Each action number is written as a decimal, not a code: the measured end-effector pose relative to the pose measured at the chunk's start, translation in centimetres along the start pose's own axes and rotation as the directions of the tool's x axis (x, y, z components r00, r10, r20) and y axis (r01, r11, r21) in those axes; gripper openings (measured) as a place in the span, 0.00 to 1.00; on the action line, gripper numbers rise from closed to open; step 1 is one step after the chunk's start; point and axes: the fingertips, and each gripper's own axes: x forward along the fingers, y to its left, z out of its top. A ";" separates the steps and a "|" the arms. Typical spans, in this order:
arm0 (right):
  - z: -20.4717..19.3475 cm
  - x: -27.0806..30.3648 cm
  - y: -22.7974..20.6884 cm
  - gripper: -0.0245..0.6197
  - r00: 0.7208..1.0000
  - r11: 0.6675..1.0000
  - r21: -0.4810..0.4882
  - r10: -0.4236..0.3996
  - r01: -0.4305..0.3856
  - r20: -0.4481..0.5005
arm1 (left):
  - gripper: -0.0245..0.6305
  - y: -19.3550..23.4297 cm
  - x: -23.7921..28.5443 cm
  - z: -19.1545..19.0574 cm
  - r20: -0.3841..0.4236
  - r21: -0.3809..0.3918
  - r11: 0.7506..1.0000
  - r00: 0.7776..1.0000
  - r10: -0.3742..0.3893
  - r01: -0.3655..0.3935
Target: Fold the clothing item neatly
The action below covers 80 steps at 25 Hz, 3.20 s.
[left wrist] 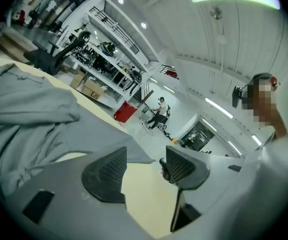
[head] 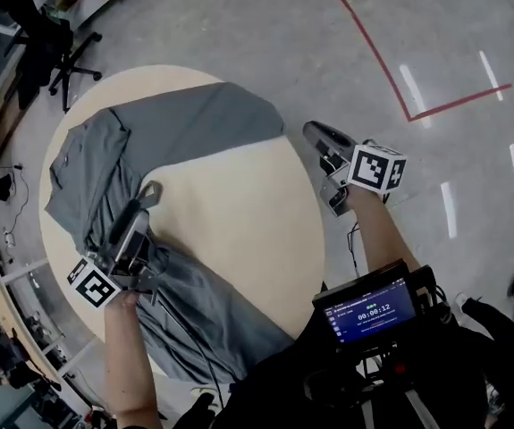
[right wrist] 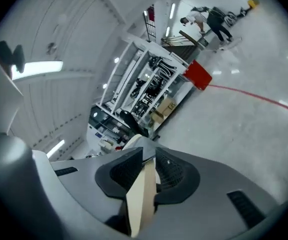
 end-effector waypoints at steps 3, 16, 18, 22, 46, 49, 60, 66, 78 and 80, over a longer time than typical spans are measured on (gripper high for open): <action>-0.8 3.2 -1.4 0.30 0.990 0.975 0.215 0.076 -0.050 -0.116 | 0.41 -2.4 0.1 -2.7 0.012 -0.090 0.996 1.000 -0.025 0.026; -0.2 9.4 -3.2 0.20 0.966 0.809 0.579 0.221 -0.102 -0.137 | 0.41 -1.7 -5.1 -6.9 0.011 -0.183 0.983 1.000 0.029 -0.026; -0.3 9.8 -3.4 0.08 0.968 0.812 0.577 0.208 -0.089 -0.144 | 0.41 -1.1 -6.0 -6.9 0.022 -0.187 0.982 0.999 0.045 -0.040; 0.8 9.7 -3.3 0.07 0.974 0.831 0.550 0.185 -0.084 -0.131 | 0.41 -0.9 -7.0 -6.4 0.054 -0.182 0.983 0.998 0.041 -0.030; -0.2 10.0 -4.4 0.07 0.951 0.675 0.718 0.303 -0.171 -0.057 | 0.41 -0.3 -9.7 -7.1 0.090 -0.191 0.980 0.993 0.080 -0.061; 1.7 9.6 -4.3 0.07 0.959 0.716 0.671 0.283 -0.191 -0.029 | 0.41 0.1 -10.1 -7.5 0.095 -0.189 0.980 0.992 0.084 -0.065; 6.6 10.4 16.5 0.06 0.983 0.992 0.045 0.120 -0.115 -0.139 | 0.41 0.2 -16.1 -6.4 0.213 -0.118 0.993 0.976 0.047 -0.022; 1.9 15.0 26.9 0.06 0.991 0.999 -0.034 0.024 -0.029 -0.135 | 0.41 3.6 -23.6 -6.6 0.242 -0.032 0.999 0.970 0.024 -0.017; -13.5 33.7 45.0 0.06 0.975 0.976 -0.217 -0.068 0.022 -0.211 | 0.41 11.8 -38.4 -6.3 0.320 0.014 1.000 0.947 0.010 -0.016; -17.5 37.0 46.2 0.06 0.961 0.972 -0.234 -0.076 0.012 -0.266 | 0.41 12.1 -38.9 -6.8 0.333 -0.009 1.000 0.943 0.009 -0.006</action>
